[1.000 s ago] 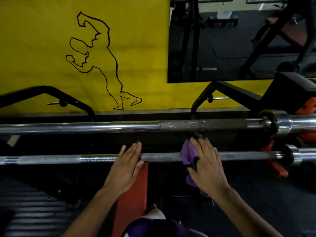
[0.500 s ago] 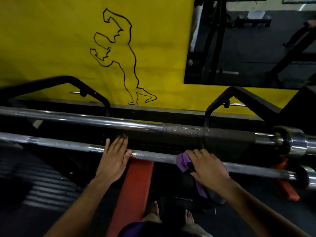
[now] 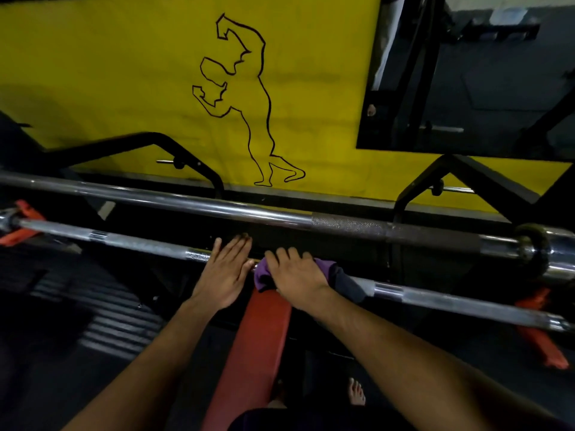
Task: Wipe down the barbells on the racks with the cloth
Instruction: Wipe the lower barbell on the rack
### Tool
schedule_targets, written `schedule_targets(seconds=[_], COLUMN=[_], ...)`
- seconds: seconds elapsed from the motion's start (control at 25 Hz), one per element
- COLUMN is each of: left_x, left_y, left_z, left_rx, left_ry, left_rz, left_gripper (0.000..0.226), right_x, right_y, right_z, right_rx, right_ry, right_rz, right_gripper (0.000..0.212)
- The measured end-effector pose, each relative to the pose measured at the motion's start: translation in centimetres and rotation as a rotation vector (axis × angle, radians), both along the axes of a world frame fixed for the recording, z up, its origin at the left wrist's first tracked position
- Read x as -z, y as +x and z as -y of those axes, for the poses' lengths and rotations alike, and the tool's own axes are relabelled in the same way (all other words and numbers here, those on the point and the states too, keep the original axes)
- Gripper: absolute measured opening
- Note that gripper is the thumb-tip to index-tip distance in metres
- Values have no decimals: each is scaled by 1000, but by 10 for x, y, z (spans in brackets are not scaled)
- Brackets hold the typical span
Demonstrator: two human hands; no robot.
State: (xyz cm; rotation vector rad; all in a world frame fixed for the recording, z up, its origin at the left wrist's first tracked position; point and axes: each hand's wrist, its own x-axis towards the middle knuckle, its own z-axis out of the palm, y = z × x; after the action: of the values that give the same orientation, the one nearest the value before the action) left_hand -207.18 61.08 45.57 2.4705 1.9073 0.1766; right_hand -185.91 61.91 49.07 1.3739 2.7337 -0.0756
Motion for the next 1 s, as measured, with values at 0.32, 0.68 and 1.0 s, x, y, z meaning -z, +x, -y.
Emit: schedule_targets(seconds=[0.32, 0.68, 1.0], left_x=[12, 15, 16], left_y=[-3, -9, -7], left_z=[1, -1, -1], left_rx=[-50, -55, -70], left_ry=[51, 63, 87], left_rz=[41, 61, 87], left_gripper=[63, 59, 60], right_x=[7, -3, 0], right_y=[101, 45, 44], right_z=[19, 3, 11], right_rx=[59, 37, -15], right_ry=[11, -88, 10], right_rz=[65, 73, 17], right_gripper=[92, 75, 92])
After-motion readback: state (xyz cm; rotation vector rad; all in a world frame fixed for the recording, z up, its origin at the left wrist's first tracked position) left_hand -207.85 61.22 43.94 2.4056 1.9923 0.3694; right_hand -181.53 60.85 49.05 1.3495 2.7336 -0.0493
